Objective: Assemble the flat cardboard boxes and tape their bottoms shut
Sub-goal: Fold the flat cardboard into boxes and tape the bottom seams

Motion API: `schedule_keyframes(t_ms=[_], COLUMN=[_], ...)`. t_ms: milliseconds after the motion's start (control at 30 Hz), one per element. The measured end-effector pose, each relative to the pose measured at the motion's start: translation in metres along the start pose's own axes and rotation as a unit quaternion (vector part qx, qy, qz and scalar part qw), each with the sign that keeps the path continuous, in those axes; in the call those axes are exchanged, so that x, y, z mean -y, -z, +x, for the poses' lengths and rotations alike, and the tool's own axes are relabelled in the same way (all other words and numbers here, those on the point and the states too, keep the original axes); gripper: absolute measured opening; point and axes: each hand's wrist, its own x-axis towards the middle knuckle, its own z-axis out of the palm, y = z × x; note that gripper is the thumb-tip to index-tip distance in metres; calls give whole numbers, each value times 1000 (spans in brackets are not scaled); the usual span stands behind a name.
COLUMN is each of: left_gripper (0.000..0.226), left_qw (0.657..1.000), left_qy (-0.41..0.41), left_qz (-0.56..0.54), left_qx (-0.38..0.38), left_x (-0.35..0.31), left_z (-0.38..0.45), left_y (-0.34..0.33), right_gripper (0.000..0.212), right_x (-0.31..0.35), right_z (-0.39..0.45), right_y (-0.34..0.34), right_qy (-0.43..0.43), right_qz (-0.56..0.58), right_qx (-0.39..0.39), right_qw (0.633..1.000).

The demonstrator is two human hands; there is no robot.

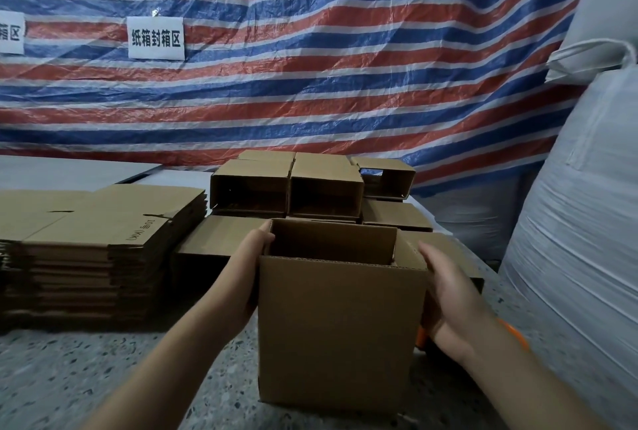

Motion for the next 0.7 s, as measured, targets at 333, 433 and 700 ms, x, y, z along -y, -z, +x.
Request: schedule_keyframes(t_ms=[333,433,700], left_gripper=[71,59,46], left_qw=[1000,1000,998], left_qy=[3,7,8], left_qz=[0,-12,-49], left_qx=[-22,-18,-36], left_x=[14,14,21], left_z=[-6,-10,-14], left_y=[9,7,2], right_gripper=[74,75,77], right_x=[-18,-20,-23], right_z=[-5,-4,-4], right_y=[-16,-18,-16], right_qy=[-30,-39,-75], right_qz=[40,37,42], right_qx=[-23,-40,-48], right_qw=[998,998,995])
